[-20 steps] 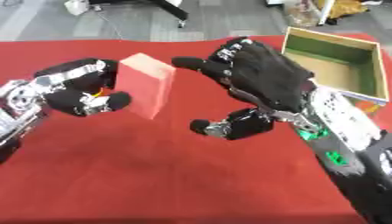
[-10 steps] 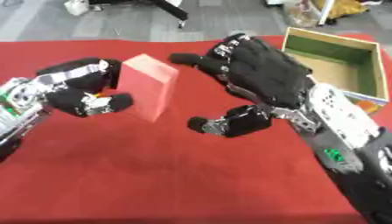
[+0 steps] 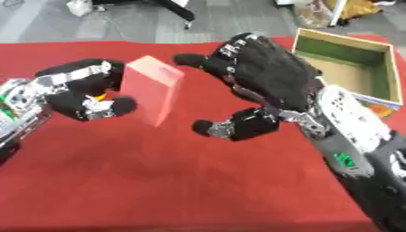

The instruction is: Pick up the objects with one hand, pass them to the other hand, and then place them into the box on the other side of the table.

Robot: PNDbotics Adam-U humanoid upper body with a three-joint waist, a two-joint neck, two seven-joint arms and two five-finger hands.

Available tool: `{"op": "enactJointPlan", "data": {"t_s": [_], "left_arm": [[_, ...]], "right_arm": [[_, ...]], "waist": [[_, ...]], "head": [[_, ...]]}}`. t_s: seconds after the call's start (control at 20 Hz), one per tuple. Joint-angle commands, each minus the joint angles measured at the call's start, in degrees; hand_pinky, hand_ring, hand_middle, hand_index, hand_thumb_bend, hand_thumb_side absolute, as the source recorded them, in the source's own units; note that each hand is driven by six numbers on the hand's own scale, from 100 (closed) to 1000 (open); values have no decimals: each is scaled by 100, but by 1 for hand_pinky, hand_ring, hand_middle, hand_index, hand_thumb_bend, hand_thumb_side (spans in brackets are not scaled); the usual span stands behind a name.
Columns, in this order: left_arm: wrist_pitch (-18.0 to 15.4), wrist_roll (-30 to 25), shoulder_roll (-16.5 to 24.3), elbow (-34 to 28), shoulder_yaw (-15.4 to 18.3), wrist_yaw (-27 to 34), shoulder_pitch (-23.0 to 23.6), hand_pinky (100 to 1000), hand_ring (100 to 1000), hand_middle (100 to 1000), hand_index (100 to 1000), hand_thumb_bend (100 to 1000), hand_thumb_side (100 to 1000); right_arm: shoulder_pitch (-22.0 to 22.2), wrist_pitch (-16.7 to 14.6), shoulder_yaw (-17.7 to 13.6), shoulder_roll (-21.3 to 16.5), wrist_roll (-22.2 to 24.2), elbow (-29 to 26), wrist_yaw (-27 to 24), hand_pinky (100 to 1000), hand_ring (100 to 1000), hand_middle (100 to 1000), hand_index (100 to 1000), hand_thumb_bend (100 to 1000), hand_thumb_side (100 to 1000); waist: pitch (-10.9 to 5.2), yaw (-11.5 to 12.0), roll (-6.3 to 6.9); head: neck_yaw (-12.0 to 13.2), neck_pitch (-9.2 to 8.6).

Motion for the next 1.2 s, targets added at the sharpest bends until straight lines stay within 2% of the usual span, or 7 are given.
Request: {"op": "enactJointPlan", "data": {"t_s": [0.05,0.75,1.2], "left_arm": [[15,-7,138,-120,57,97,-153,703,617,561,592,100,521],[159,224,-92,-292,78,359,-237,702,615,559,591,100,530],[235,316,-135,-318,90,395,-276,703,615,559,591,100,529]], "right_arm": [[-115,-55,4,-37,3,-80,46,403,257,222,907,540,408],[-176,74,-2,66,73,-75,61,399,249,214,904,534,405],[-209,222,-21,248,-64,164,199,393,234,199,896,530,406]], "waist": [[-176,13,16],[-179,40,10],[-174,39,11]], "head": [[-17,6],[-33,6],[-36,6]]}}
